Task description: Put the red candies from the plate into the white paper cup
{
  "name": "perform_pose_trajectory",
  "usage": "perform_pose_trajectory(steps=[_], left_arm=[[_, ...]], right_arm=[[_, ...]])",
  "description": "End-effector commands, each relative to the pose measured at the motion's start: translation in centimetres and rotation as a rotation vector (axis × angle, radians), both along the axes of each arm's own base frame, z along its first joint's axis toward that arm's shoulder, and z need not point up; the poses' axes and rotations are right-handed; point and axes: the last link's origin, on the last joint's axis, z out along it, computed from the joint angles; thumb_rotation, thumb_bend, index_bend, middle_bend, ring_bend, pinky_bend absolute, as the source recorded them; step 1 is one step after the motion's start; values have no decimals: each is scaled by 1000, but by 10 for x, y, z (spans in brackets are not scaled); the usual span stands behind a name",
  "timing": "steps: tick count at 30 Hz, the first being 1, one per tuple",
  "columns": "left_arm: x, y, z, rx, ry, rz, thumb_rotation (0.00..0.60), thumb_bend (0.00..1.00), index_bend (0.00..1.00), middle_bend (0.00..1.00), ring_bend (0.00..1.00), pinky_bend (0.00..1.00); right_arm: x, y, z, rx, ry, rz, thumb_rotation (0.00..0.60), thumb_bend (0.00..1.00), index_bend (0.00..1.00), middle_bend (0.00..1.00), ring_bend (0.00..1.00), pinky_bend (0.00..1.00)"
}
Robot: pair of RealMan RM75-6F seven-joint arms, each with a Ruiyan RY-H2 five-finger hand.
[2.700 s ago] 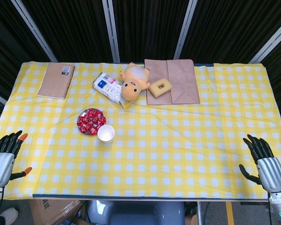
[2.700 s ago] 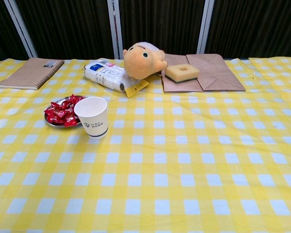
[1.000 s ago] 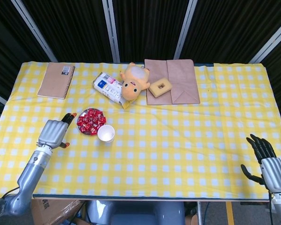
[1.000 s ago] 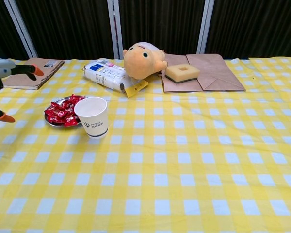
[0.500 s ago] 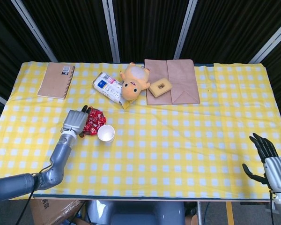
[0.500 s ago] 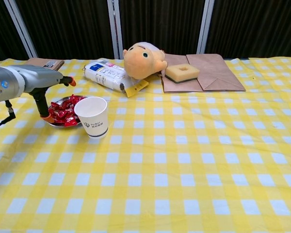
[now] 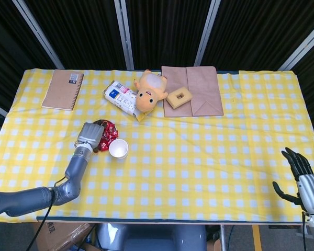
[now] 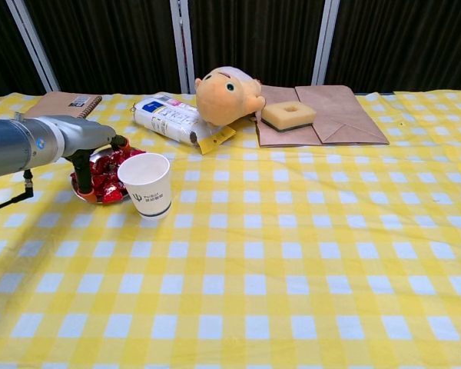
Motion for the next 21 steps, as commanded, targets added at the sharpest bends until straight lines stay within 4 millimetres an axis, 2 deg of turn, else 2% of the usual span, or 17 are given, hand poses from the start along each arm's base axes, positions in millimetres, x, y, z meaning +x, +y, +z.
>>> perform_pose_trajectory(steps=[1, 11, 21], left_arm=[[0, 2, -3, -1, -8, 1, 600, 181, 143, 122, 903, 911], [8, 4, 5, 15, -44, -17, 600, 183, 167, 146, 903, 911], [7, 9, 9, 24, -36, -14, 600, 182, 147, 138, 903, 911]], right_arm=[[0, 0, 0, -1, 0, 1, 600, 424, 0, 0, 0, 0], [0, 0, 0, 0, 3, 1, 600, 423, 0, 0, 0, 0], [1, 0, 0, 0, 1, 1, 600, 424, 0, 0, 0, 0]])
